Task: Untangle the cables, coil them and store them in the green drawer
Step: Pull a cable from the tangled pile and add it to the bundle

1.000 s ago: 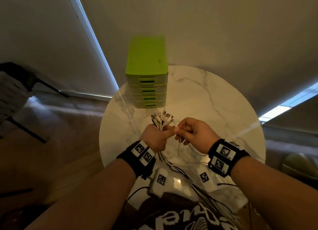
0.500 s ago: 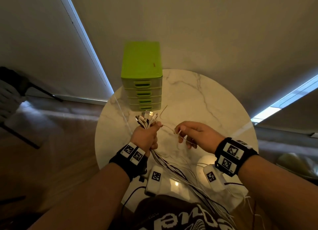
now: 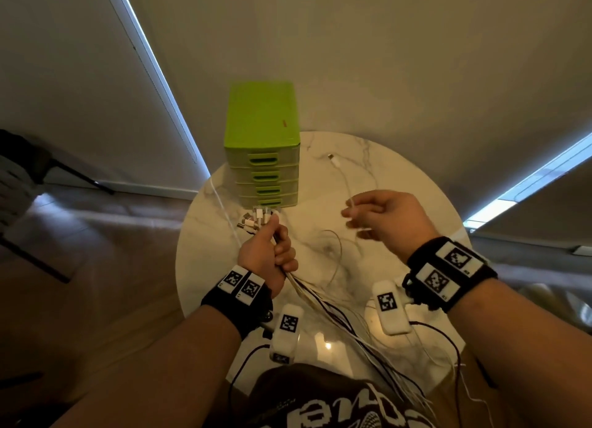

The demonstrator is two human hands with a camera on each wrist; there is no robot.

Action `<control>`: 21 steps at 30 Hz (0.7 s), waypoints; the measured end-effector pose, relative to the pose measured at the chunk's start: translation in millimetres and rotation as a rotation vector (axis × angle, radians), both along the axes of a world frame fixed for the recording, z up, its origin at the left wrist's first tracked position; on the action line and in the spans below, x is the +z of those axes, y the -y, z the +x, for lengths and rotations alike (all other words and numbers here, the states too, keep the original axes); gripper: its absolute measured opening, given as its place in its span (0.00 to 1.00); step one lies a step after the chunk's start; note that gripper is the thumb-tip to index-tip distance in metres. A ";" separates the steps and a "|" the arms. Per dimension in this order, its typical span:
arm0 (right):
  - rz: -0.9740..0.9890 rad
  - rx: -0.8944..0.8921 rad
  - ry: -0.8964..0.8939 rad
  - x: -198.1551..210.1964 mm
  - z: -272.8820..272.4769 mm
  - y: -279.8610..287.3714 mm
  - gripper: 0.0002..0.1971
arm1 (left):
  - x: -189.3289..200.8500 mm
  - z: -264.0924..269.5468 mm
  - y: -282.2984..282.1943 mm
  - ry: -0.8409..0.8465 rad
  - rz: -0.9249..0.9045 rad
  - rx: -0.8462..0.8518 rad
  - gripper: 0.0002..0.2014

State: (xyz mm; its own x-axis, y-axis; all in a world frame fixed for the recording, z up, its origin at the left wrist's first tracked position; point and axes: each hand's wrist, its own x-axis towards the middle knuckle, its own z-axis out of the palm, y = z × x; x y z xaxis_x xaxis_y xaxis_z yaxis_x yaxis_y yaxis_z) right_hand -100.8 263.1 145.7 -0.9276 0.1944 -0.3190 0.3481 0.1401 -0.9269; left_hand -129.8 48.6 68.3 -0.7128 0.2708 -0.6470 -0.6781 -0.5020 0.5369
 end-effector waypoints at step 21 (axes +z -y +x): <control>0.364 0.675 0.046 -24.1 16.5 4.8 0.11 | 38.3 7.1 -45.7 -0.232 -0.206 0.190 0.23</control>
